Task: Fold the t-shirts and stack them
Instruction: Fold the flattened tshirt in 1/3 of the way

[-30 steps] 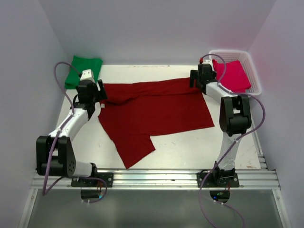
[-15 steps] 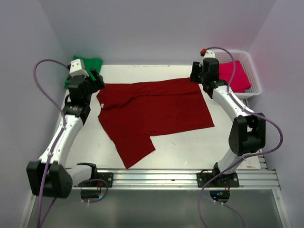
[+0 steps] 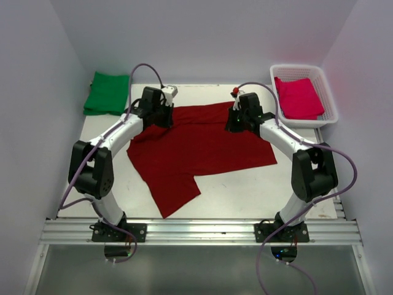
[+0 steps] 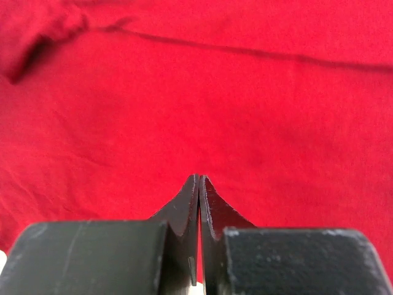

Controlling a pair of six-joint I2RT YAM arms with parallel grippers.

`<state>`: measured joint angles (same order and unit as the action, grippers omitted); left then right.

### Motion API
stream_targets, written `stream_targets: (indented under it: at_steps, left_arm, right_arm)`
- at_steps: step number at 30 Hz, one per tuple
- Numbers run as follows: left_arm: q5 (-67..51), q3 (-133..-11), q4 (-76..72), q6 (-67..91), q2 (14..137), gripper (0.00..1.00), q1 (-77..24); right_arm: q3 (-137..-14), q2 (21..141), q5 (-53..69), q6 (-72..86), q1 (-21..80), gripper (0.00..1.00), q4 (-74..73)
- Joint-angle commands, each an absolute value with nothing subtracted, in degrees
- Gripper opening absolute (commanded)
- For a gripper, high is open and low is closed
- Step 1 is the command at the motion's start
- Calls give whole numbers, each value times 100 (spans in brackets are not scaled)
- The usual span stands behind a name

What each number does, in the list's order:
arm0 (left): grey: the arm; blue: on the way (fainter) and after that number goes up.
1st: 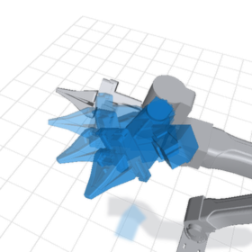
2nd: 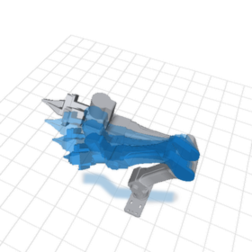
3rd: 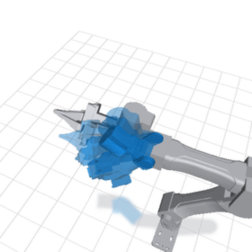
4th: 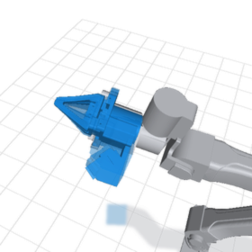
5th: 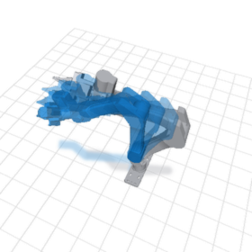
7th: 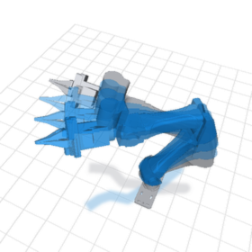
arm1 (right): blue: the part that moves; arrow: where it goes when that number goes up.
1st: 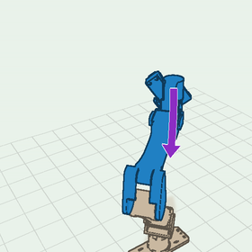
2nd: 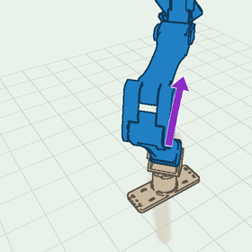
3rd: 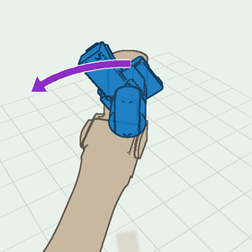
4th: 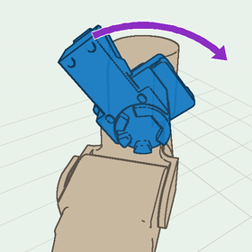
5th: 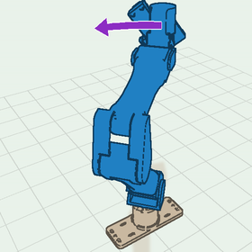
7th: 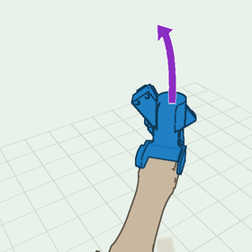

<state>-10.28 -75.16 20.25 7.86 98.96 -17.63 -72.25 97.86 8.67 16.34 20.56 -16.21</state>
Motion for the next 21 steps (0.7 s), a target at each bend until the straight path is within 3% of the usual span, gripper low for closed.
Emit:
stream_targets:
  at_steps: [1,8,21]
  left_arm:
    - [-1108,-7953,2749,176,10142,0,-1828]
    - [-616,-8647,3454,61,11100,0,-1934]
    - [492,-8789,3182,185,11856,0,-1925]
  right_arm:
    - [-7146,9536,914,1749,1995,0,-1635]
    - [-7075,9475,782,1705,1995,0,-1635]
    - [-6987,9519,721,1670,1995,0,-1617]
